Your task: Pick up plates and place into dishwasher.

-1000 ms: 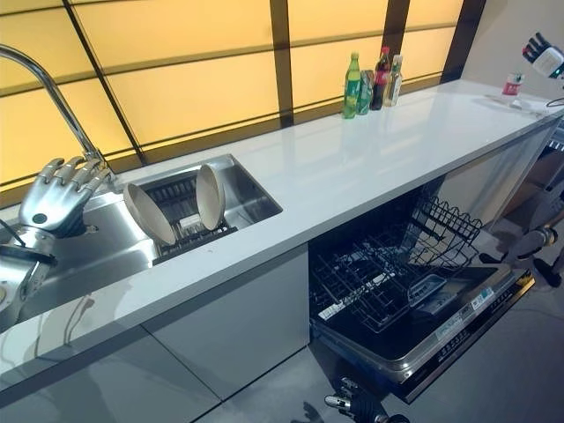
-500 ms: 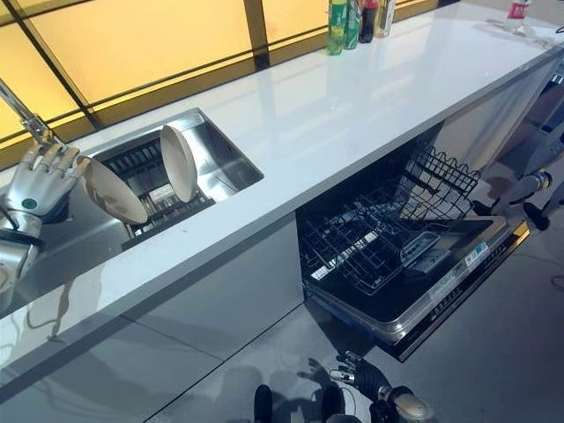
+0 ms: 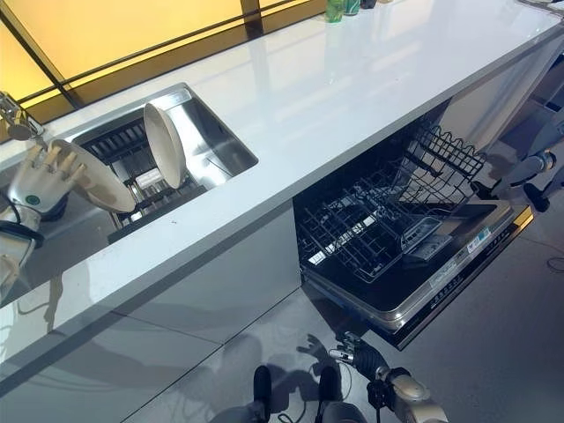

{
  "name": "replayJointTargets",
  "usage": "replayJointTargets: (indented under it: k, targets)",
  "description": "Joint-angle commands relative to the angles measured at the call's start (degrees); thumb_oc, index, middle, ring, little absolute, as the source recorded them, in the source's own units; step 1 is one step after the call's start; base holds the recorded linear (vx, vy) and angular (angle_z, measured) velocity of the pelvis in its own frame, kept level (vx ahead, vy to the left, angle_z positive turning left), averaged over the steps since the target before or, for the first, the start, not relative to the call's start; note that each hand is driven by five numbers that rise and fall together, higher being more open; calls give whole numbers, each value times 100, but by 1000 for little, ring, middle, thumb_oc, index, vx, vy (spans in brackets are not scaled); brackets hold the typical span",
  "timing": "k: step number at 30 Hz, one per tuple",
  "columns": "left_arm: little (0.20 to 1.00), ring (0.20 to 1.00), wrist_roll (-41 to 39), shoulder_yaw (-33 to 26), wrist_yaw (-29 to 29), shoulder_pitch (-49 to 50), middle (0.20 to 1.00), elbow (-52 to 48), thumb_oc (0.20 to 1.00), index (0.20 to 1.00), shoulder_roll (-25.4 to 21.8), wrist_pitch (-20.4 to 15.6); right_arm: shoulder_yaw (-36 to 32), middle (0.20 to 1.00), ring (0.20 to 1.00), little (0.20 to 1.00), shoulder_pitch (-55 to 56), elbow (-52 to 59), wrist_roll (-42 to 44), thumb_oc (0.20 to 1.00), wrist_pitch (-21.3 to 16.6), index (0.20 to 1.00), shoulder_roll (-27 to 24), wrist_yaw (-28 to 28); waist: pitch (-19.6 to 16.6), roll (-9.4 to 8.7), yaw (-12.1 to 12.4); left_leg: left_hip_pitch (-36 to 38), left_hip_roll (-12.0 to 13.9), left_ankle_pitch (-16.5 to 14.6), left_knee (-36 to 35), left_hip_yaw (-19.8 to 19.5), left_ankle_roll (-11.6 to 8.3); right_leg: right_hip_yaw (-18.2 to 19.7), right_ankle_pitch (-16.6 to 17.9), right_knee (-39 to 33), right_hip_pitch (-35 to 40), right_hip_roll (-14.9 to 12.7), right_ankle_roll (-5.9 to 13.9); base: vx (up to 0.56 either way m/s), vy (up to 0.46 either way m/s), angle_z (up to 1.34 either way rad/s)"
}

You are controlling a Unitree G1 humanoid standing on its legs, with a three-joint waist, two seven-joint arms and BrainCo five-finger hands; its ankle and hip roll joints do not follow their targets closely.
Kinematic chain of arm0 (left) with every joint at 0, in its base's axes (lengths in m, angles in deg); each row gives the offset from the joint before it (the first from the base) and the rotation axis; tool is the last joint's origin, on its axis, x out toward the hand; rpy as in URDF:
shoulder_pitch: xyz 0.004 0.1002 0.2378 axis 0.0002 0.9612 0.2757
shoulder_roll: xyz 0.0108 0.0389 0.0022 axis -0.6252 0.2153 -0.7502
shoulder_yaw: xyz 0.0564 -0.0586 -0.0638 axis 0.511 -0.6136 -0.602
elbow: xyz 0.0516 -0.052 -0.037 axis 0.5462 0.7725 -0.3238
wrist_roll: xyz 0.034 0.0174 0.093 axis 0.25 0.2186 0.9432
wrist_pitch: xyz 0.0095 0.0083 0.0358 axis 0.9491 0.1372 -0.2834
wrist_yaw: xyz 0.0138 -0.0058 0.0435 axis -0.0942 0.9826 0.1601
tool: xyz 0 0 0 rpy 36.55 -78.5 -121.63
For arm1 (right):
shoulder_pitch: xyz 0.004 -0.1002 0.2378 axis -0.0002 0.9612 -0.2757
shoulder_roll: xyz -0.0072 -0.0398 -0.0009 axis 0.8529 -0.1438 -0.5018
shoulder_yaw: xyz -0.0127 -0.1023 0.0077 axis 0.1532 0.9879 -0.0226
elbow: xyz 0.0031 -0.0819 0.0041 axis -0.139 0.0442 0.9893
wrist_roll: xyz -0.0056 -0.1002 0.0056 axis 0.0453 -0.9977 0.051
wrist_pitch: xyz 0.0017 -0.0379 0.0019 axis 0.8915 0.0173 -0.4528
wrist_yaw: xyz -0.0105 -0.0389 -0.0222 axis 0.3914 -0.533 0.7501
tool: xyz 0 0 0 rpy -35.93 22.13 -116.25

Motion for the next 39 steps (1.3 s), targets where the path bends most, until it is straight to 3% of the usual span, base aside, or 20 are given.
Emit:
replayJointTargets:
  k: [1,2,3,19,24,27,32,39]
  targets:
    - [1000,1000,21,54,-179,-849,1000,353,1000,1000,-39,150,-59,1000,1000,1000,-294,343,382,1000,-317,1000,-40,20,194,-209,-84,72,-321,-482,63,341,163,655,-134,247,-278,-400,672,-38,11,-1]
    - [922,922,32,47,-228,-878,922,389,922,922,-23,125,-81,1000,1000,1000,-296,412,441,1000,-349,1000,-47,19,209,-218,-90,62,-323,-480,63,343,165,652,-131,253,-291,-402,677,-46,7,-1]
    - [200,200,-56,90,-210,-908,200,434,200,200,-39,85,-98,1000,1000,1000,-298,489,482,1000,-372,1000,-51,19,220,-225,-103,54,-325,-478,64,351,165,654,-126,258,-307,-403,683,-55,7,0]
    - [200,200,-327,32,741,-986,200,552,200,200,-59,296,-52,1000,1000,1000,-92,1633,754,1000,-437,1000,-120,202,3,-196,-206,161,-335,-495,47,392,122,579,-130,212,-194,-434,697,-3,0,0]
    - [200,200,-690,-90,1034,-846,200,547,200,200,-91,277,-10,1000,1000,1000,11,2108,723,1000,-639,1000,-272,247,-131,-179,-225,250,-337,-522,47,391,97,550,-161,188,-81,-452,705,14,-11,-1]
    - [200,200,-1102,-242,1361,-639,200,386,200,200,-141,186,-20,1000,1000,1000,80,2567,611,1000,-945,1000,-411,199,-248,-164,-224,347,-340,-542,47,376,83,528,-188,171,39,-468,720,60,-46,1]
    - [200,200,-1287,-597,1416,-206,200,-203,200,200,-243,68,-150,1000,1000,1000,179,3266,327,1000,-1389,1000,-548,-6,-458,-122,-183,474,-344,-585,47,363,78,478,-233,131,204,-483,735,57,-49,2]
    - [200,200,-1872,-1354,2155,786,200,-1735,200,200,-30,-41,-610,1000,1000,1000,-77,4323,-45,1000,-2433,1000,-767,-750,-721,-108,-1,641,-350,-674,47,278,106,435,-319,102,418,-496,731,27,-59,3]
